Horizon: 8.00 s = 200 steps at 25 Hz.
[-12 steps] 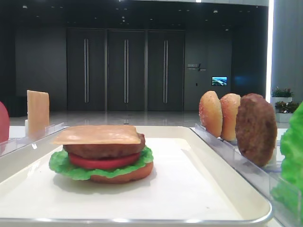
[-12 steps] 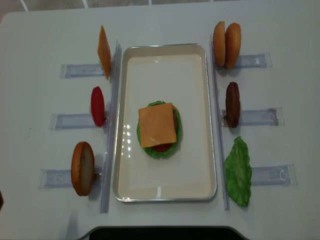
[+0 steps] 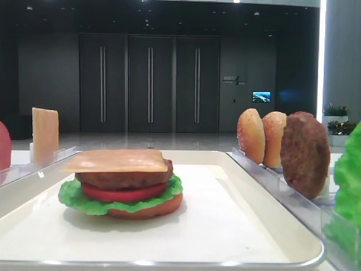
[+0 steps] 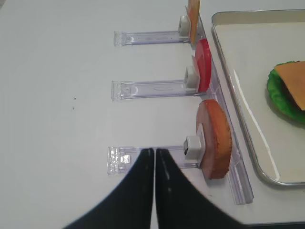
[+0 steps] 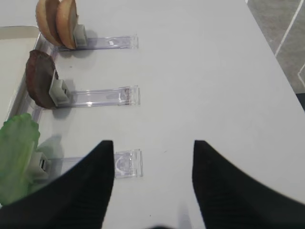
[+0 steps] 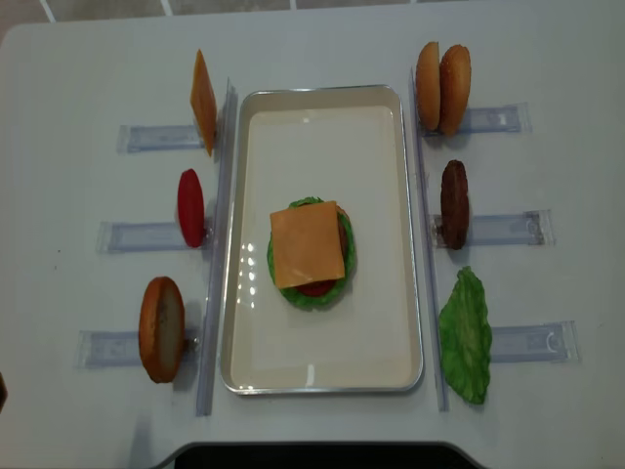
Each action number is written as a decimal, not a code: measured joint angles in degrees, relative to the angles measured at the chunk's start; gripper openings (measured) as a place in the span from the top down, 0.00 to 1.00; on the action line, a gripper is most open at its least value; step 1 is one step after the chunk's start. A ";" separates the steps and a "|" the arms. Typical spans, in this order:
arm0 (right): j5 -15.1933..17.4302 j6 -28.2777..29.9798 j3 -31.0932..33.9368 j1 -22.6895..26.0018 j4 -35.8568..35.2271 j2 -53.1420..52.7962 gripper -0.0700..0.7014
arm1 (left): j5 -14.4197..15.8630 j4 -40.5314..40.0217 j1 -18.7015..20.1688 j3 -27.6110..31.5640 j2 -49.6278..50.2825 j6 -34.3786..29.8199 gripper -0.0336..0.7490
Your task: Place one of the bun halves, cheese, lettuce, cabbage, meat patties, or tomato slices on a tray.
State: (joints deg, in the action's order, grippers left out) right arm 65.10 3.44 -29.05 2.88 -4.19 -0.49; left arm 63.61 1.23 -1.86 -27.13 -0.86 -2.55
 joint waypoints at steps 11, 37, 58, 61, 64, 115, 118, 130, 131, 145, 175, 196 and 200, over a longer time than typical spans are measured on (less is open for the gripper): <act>-8.90 -6.96 -1.95 0.00 0.74 14.43 0.45 | 0.00 0.00 0.00 0.00 0.00 0.00 0.97; 0.27 -3.13 -67.74 -5.26 2.20 107.09 0.46 | 0.00 0.00 0.00 0.00 0.00 0.00 0.97; -6.42 -16.10 -70.56 -28.85 7.96 114.35 0.46 | 0.00 0.00 0.00 0.00 0.00 0.00 0.97; -7.57 -16.10 -70.59 -28.25 9.08 115.88 0.45 | 0.00 0.00 0.00 0.00 0.00 0.00 0.97; -8.71 -16.10 -70.59 -28.13 10.63 116.88 0.44 | 0.00 0.00 0.00 0.00 0.00 0.00 0.97; -20.96 -6.81 -46.20 -47.82 -22.29 97.62 0.62 | 0.00 0.00 0.00 0.00 0.00 0.00 0.97; -22.99 6.22 -43.35 -43.53 -35.49 97.62 0.62 | 0.00 0.00 0.00 0.00 0.00 0.00 0.97; -23.89 41.58 -31.03 -33.61 -71.97 97.62 0.62 | 0.00 0.00 0.00 0.00 0.00 0.00 0.97; -24.02 41.65 -30.62 -34.09 -72.24 97.58 0.62 | 0.00 0.00 0.00 0.00 0.00 0.00 0.97; -26.98 44.62 -27.53 -36.39 -77.20 98.01 0.62 | 0.00 0.00 0.00 0.00 0.00 0.00 0.97; -26.99 37.20 -32.68 -30.33 -57.99 101.13 0.33 | 0.00 0.00 0.00 0.00 0.00 0.00 0.97; -2.37 -10.64 -60.11 -8.97 6.57 103.95 0.36 | 0.00 0.00 0.00 0.00 0.00 0.00 0.97; 2.11 -10.50 -59.93 -5.29 7.95 103.21 0.38 | 0.00 0.00 0.00 0.00 0.00 0.00 0.97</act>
State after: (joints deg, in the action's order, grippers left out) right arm 67.22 -7.06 -88.98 -2.40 3.77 102.73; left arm 63.61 1.23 -1.86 -27.13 -0.86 -2.55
